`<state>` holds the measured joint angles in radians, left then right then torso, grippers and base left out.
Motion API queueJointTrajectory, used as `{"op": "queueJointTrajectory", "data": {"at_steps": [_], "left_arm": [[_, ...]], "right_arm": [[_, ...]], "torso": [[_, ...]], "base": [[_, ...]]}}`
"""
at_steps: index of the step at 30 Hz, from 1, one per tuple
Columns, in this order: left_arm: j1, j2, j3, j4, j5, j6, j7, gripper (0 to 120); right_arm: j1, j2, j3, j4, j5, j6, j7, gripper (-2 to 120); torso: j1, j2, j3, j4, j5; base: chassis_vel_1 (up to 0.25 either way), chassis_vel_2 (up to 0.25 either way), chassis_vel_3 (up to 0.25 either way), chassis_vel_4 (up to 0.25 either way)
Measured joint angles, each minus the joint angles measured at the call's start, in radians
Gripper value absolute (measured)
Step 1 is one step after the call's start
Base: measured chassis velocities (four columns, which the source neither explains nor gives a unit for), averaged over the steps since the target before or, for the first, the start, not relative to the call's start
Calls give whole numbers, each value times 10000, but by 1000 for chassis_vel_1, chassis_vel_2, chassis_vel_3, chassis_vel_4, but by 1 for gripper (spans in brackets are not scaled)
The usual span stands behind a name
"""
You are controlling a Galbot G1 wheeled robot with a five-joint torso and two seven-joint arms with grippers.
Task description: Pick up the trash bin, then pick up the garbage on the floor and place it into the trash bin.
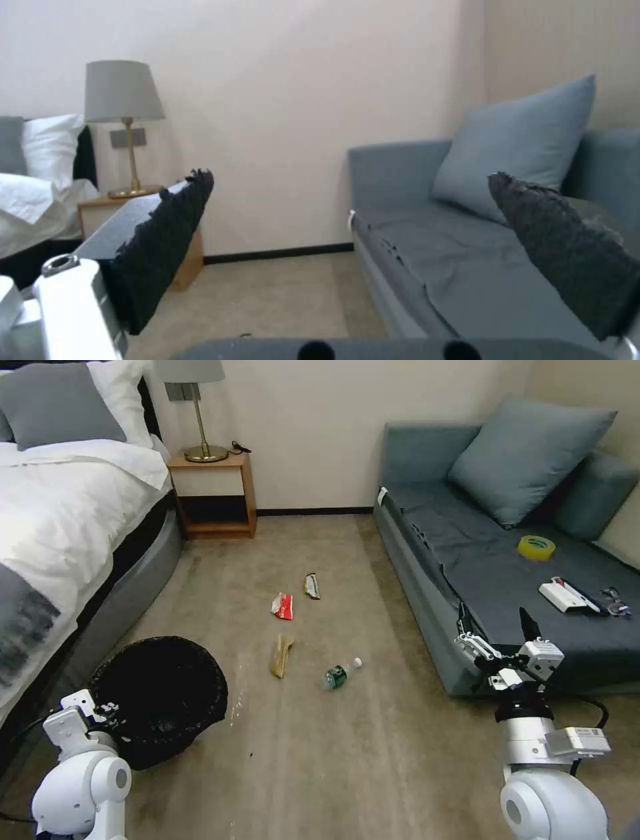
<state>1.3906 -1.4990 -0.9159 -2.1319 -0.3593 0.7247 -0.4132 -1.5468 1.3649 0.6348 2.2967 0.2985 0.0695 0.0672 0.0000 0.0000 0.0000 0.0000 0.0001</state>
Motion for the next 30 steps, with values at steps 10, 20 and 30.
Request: {"op": "queueJointTrajectory", "data": {"at_steps": [10, 20, 30], "left_arm": [[-20, -32, -70, -13, -47, -19, 6, 3], [-128, -35, -104, 53, -78, -22, 15, 3], [-294, 25, -187, 253, -165, -22, 13, 3]], "right_arm": [[57, -33, -115, -8, -3, 10, -16, 100], [407, -255, -500, -226, 12, 69, -35, 100], [920, -443, -1304, -739, -5, 77, -41, 100]], "torso": [[0, -1, 1, 1, 3], [0, -1, 2, 0, -1], [0, -1, 0, -1, -1]], "base": [[-217, 209, 221, -227], [-180, 178, 179, -166], [-46, 42, 43, -38]]}}
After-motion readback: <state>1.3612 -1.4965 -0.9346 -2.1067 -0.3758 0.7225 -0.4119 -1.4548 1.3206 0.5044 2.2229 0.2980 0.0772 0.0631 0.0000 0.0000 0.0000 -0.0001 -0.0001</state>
